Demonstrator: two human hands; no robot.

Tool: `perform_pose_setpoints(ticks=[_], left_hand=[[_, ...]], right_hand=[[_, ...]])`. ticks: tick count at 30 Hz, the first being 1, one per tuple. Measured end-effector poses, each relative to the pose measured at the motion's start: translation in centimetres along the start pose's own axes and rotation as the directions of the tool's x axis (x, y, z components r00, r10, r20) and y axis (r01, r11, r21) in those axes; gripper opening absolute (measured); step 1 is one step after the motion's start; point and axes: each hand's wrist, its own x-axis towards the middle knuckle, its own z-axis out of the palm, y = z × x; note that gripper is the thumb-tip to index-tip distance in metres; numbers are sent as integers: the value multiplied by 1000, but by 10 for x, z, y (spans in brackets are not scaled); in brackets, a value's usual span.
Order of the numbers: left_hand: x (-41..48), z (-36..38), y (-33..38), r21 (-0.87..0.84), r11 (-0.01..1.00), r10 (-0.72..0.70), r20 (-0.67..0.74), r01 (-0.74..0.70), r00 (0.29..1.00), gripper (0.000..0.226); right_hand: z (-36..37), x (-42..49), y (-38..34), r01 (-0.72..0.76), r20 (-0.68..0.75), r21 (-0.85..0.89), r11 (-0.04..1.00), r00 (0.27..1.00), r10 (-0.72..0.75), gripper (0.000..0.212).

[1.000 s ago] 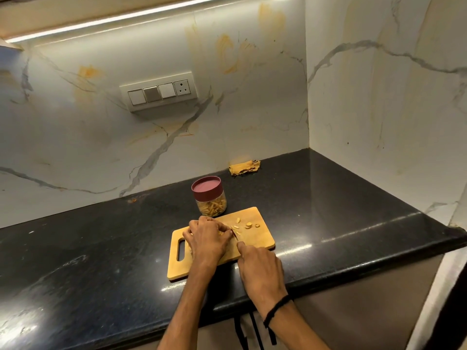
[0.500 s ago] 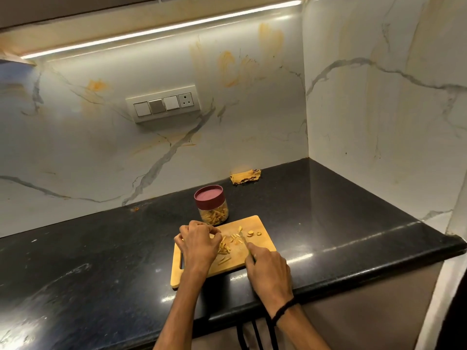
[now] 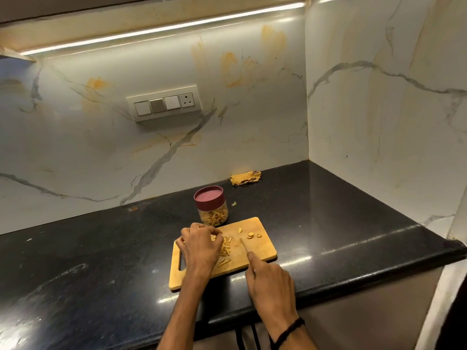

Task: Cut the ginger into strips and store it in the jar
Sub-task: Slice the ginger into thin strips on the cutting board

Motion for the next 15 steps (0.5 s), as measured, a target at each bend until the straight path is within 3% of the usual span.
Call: perform_pose_setpoints(ticks=[3,6,11,15], left_hand=[[-1,2,1,4,1000,2,9,-2,1000,20],[-1,3,2,5,1000,9,21,-9,1000,21],[0,-2,0,45,994,97,57,-100,994,25],[2,-1,0,62,992,106,63,-110,992,26]], right_hand=[[2,-6,-4,21,30,-26,999,999,-21,46],[6,-8,-12,68,47,58,996,996,-71,46],[-4,-1,-6,49,-56,142,989,998,-41,44],[-6,6,-2,-16,-46,81,997,999,20,43]])
